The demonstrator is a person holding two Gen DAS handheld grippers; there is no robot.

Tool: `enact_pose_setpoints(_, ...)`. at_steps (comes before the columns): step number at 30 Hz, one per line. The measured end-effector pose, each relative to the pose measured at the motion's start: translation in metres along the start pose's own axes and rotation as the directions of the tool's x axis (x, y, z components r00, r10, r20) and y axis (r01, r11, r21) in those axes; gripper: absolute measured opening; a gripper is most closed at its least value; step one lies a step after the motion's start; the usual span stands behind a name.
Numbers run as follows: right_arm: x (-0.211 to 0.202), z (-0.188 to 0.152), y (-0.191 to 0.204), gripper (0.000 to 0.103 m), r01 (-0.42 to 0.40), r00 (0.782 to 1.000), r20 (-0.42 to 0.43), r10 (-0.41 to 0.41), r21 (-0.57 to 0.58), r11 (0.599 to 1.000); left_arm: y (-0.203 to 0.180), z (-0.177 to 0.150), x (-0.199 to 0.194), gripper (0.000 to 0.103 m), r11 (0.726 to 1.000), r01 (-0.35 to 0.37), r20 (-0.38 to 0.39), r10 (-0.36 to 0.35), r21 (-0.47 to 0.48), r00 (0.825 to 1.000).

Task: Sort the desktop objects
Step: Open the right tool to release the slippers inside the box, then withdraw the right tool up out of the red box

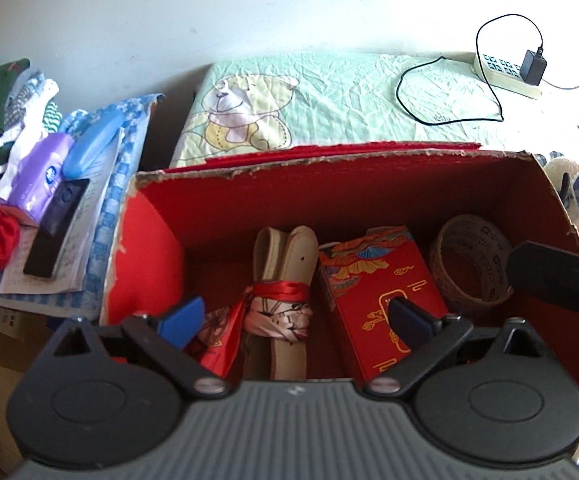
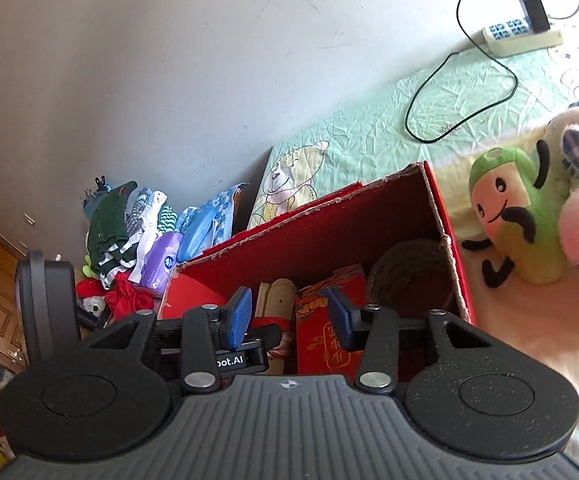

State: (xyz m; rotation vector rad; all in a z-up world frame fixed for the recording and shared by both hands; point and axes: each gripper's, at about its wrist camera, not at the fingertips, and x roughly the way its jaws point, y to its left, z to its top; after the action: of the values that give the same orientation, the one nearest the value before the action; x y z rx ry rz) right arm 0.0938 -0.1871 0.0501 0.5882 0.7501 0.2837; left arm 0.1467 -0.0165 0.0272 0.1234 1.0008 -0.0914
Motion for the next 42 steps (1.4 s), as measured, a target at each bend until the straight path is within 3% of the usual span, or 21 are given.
enact_pose_setpoints(13,-0.037,-0.023,0.016,0.053,-0.073,0.993,0.079,0.083,-0.119,0.99,0.007,-0.02,-0.044,0.099,0.992,-0.128,0.119,0.124,0.022,0.985)
enact_pose_setpoints(18,-0.046,-0.033,0.021,0.053,-0.114,0.989,0.073,0.126,-0.148,0.982,0.028,-0.032,-0.074,0.099,0.994,-0.11,0.163,0.111,-0.016,0.98)
enact_pose_setpoints(21,-0.05,-0.04,0.025,0.053,-0.15,0.985,0.058,0.162,-0.172,0.974,0.047,-0.044,-0.089,0.099,0.996,-0.055,0.172,0.065,-0.063,0.983)
enact_pose_setpoints(26,-0.05,-0.054,0.031,0.053,-0.218,0.975,0.001,0.223,-0.209,0.953,0.079,-0.07,-0.11,0.098,0.986,0.015,0.186,0.017,-0.168,0.982)
enact_pose_setpoints(32,-0.042,-0.076,0.044,0.053,-0.286,0.958,-0.099,0.269,-0.286,0.915,0.093,-0.098,-0.117,0.098,0.98,0.025,0.182,0.012,-0.197,0.983)
enact_pose_setpoints(35,-0.034,-0.085,0.048,0.053,-0.296,0.954,-0.145,0.263,-0.309,0.904,0.095,-0.111,-0.113,0.098,0.978,0.035,0.152,-0.004,-0.206,0.988)
enact_pose_setpoints(42,-0.007,-0.102,0.043,0.053,-0.309,0.93,-0.279,0.24,-0.237,0.921,0.093,-0.145,-0.088,0.097,0.973,0.083,0.05,-0.074,-0.214,0.996)
